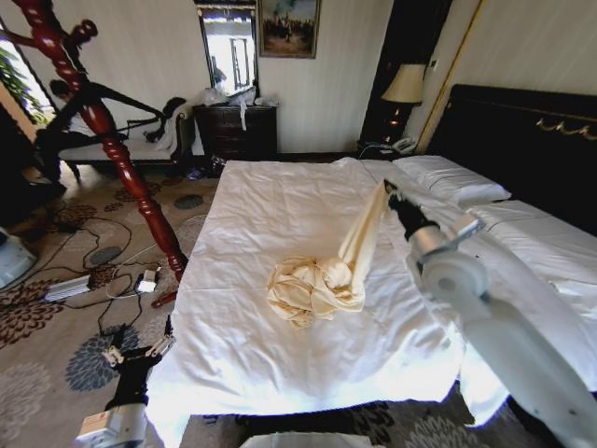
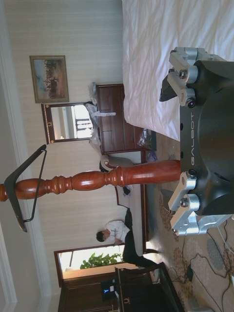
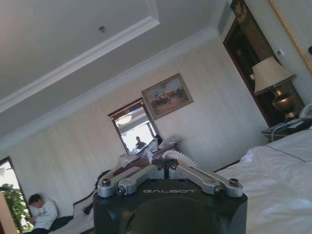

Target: Pick up the clothes from the bed and hang them on the clothes hanger.

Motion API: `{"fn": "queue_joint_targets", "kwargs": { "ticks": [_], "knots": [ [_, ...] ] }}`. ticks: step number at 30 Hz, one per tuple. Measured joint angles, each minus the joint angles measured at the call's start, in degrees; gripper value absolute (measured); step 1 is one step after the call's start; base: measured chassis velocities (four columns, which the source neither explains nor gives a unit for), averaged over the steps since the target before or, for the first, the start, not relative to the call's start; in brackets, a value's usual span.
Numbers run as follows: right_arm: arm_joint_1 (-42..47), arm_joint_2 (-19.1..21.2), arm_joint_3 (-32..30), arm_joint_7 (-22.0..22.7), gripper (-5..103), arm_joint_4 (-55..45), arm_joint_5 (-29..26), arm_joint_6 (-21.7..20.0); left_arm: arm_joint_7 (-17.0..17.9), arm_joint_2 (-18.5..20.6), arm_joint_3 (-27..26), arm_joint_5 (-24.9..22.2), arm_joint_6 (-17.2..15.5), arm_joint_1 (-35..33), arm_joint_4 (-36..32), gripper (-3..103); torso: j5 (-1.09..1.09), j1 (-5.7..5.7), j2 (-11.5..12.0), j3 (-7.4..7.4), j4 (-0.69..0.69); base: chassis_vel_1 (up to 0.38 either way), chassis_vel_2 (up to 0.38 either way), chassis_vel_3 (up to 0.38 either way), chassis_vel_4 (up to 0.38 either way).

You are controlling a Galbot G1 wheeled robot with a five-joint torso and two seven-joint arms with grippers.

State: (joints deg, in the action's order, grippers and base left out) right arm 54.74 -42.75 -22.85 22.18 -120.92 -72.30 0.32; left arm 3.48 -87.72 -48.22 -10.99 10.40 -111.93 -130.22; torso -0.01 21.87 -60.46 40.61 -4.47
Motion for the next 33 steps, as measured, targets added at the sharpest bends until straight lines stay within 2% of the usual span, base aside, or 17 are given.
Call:
{"fn": "queue_joint_targets", "kwargs": {
  "ticks": [3,6,9,12,14,15,18,21,22,23,24,25,26,28,29,31,33],
  "knots": [
    [0.7,-0.4,-1.5,0.0,0,2.1,1.9,0.5,0.0,0.0,0.0,0.1,0.0,0.0,0.1,100,0.0,0.0,0.0,0.0,0.0,0.0,0.0,0.0,0.0],
    [-0.6,-0.6,-2.6,2.4,0,6.5,4.4,0.7,0.0,0.0,0.1,0.2,0.0,0.0,0.2,100,0.0,0.0,0.0,0.0,0.02,0.0,0.0,0.0,0.0],
    [-3.5,-1.4,-5.1,10.8,0,18.3,11.9,-0.2,0.1,0.0,0.1,0.2,0.1,0.1,0.5,100,0.01,0.01,0.0,0.01,0.03,0.0,0.0,0.0,0.0],
    [-3.6,-1.7,-6.2,13.1,0,23.2,15.9,-0.8,0.1,0.0,0.1,0.2,0.1,0.1,0.7,100,0.01,0.0,0.0,0.01,0.03,0.0,0.0,0.0,0.0],
    [-1.9,-1.7,-8.8,16.3,-3,30.0,23.7,-3.8,0.1,0.0,0.1,0.2,0.2,0.2,1.0,100,0.03,0.01,0.0,0.01,0.0,0.0,0.0,0.0,0.0],
    [-1.0,-1.6,-9.5,16.6,-3,30.5,24.8,-4.4,0.1,0.1,0.1,0.2,0.2,0.2,1.1,100,0.05,0.01,0.0,0.01,-0.01,0.0,0.0,0.0,0.0],
    [4.1,-0.5,-12.8,16.9,7,28.3,25.9,-7.0,0.2,0.2,0.2,0.2,0.2,0.4,1.5,100,0.05,0.01,0.0,0.01,-0.03,0.0,0.0,0.0,0.0],
    [11.6,1.7,-15.8,13.0,23,22.1,28.6,-7.7,0.2,0.3,0.5,0.3,0.2,0.8,2.1,100,-0.01,0.0,0.0,0.0,0.01,0.0,0.0,0.0,0.0],
    [11.6,1.7,-15.8,13.0,23,22.1,28.6,-7.7,0.2,0.3,0.5,0.3,0.2,0.8,2.1,100,-0.01,0.0,0.0,0.0,0.01,0.0,0.0,0.0,0.0],
    [14.8,3.0,-16.5,11.5,28,19.9,30.0,-9.0,0.2,0.4,0.6,0.5,0.1,0.8,2.3,100,0.0,0.0,0.0,0.0,0.02,0.0,0.0,0.0,0.0],
    [16.3,3.6,-16.9,11.3,28,18.9,31.0,-10.4,0.2,0.3,0.7,0.6,0.1,0.9,2.3,100,-0.01,0.0,0.0,0.0,0.02,0.0,0.0,0.0,0.0],
    [19.5,5.4,-17.6,11.9,38,17.4,33.4,-16.5,0.2,0.3,0.9,0.8,0.1,1.0,2.4,100,0.0,0.0,0.0,0.0,0.0,0.0,0.0,0.0,0.0],
    [19.5,5.4,-17.6,11.9,38,17.4,33.4,-16.5,0.2,0.3,0.9,0.8,0.1,1.0,2.4,100,0.0,0.0,0.0,0.0,0.0,0.0,0.0,0.0,0.0],
    [21.1,7.0,-18.2,14.0,50,16.9,32.6,-22.8,0.2,0.3,1.0,0.9,0.1,1.0,2.4,100,-0.01,0.0,0.0,0.0,-0.03,0.0,0.0,0.0,0.0],
    [21.3,7.4,-18.2,14.8,50,16.8,31.4,-23.9,0.2,0.4,1.0,0.9,0.1,1.0,2.4,100,-0.01,0.0,0.0,0.0,-0.01,0.0,0.0,0.0,0.0],
    [22.8,8.7,-19.4,16.9,61,14.4,22.9,-26.4,0.3,0.5,0.9,0.7,0.1,0.9,2.5,100,0.02,0.01,0.0,0.01,0.03,0.0,0.0,0.0,0.0],
    [24.0,9.2,-20.0,16.7,66,12.5,20.7,-26.2,0.3,0.5,0.8,0.5,0.2,0.9,2.6,100,-0.01,0.01,0.0,0.01,0.02,0.0,0.0,0.0,0.0]
  ]
}}
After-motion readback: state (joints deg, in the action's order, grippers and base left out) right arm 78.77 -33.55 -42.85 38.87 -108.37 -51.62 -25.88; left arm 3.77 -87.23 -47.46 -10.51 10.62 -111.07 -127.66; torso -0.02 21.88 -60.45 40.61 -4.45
